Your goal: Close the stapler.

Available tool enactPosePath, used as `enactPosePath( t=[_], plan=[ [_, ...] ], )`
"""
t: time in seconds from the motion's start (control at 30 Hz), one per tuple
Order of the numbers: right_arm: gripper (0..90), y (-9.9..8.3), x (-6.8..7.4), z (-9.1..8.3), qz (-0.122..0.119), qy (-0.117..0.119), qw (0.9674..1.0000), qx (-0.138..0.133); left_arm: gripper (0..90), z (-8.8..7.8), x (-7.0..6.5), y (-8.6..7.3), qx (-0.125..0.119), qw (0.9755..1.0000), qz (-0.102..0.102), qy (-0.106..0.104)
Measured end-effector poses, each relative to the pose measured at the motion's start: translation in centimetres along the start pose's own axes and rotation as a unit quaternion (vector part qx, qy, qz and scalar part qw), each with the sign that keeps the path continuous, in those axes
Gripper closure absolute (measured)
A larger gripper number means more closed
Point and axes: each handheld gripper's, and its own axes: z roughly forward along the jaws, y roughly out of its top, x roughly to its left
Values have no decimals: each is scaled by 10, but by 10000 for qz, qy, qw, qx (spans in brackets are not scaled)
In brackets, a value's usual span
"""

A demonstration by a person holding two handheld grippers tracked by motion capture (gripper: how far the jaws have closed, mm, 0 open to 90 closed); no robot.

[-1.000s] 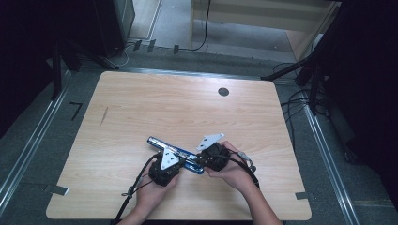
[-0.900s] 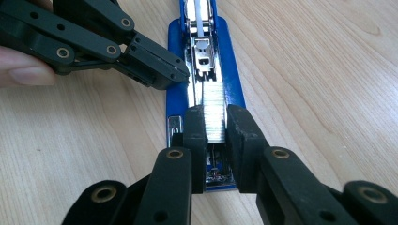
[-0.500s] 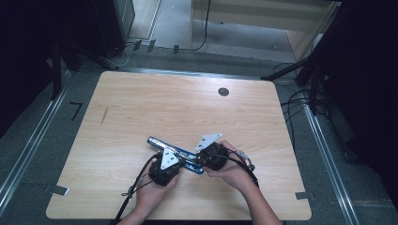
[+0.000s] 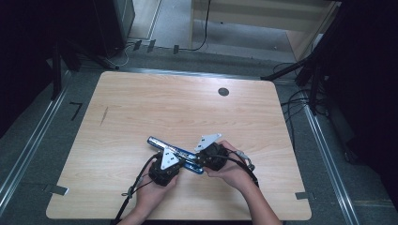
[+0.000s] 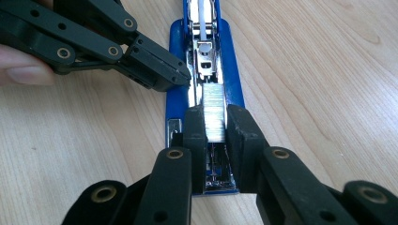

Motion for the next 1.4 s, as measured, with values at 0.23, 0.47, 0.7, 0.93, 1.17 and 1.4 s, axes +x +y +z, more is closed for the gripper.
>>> enactPosePath(
  t=[0.23, 0.47, 0.7, 0.93, 1.17, 1.4],
  plan=[
    [801, 1, 1, 0, 9, 1, 10000, 25, 900, 0, 0, 0, -8, 10000, -10, 1],
    [801, 1, 0, 0, 87, -10, 9999, 53, 900, 0, 0, 0, -9, 10000, -6, 3],
    [801, 1, 0, 0, 61, 14, 10000, 72, 900, 0, 0, 0, -25, 10000, -14, 7],
    [801, 1, -1, 1, 60, 27, 10000, 57, 900, 0, 0, 0, -23, 10000, -12, 5],
    [800, 1, -1, 1, 85, 57, 9999, 92, 900, 0, 0, 0, -25, 10000, -14, 7],
    [798, 1, -2, 2, 110, 72, 9999, 70, 900, 0, 0, 0, -22, 10000, -12, 9]
  ],
)
